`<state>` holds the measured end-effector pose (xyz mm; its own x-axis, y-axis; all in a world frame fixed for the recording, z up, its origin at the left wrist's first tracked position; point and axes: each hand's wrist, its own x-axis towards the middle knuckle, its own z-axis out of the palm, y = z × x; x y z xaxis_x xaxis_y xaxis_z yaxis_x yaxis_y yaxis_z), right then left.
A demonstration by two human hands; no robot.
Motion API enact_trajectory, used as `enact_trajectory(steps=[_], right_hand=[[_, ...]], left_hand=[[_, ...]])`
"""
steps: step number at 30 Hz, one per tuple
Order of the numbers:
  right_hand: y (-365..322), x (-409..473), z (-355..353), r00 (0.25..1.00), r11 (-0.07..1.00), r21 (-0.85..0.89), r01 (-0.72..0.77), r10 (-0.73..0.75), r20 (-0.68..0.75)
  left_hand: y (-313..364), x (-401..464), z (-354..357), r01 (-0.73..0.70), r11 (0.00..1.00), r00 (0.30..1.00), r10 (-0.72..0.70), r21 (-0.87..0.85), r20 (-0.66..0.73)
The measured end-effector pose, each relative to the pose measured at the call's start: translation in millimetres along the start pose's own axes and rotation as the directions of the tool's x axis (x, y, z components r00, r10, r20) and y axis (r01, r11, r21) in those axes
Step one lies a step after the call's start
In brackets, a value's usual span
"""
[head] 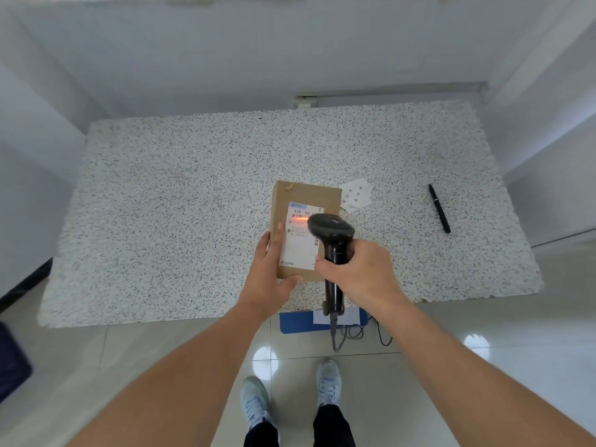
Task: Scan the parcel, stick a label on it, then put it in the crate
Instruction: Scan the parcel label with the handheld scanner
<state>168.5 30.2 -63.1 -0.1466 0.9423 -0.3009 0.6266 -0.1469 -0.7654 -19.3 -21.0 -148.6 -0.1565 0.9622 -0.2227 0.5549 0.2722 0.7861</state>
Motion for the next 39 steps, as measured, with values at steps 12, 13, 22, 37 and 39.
enact_trajectory(steps=[12, 13, 22, 37, 39], right_hand=[[-9.5, 0.1, -4.7, 1.000, 1.000, 0.004, -0.013, 0.013, 0.011], [-10.2, 0.0, -5.4, 1.000, 1.000, 0.007, -0.012, 0.011, 0.008], [-8.0, 0.3, -10.4, 1.000, 1.000, -0.001, 0.018, -0.018, -0.012], [-16.5, -7.8, -15.0, 1.000, 0.999, 0.035, 0.025, -0.026, 0.003], [-16.3, -8.7, -15.1, 0.999, 0.999, 0.034, 0.035, -0.035, 0.006]], left_hand=[[0.3, 4.3, 0.5, 0.048, 0.999, 0.999, -0.048, -0.016, 0.007], [0.3, 4.7, 0.4, 0.053, 0.998, 0.999, -0.053, -0.017, 0.007], [4.1, 4.2, 1.0, 0.071, 0.997, 0.997, -0.071, -0.041, -0.001], [7.0, 4.8, 0.5, 0.096, 0.995, 0.995, -0.096, -0.039, 0.003], [7.2, 4.5, 0.6, 0.100, 0.994, 0.995, -0.100, -0.041, 0.003]])
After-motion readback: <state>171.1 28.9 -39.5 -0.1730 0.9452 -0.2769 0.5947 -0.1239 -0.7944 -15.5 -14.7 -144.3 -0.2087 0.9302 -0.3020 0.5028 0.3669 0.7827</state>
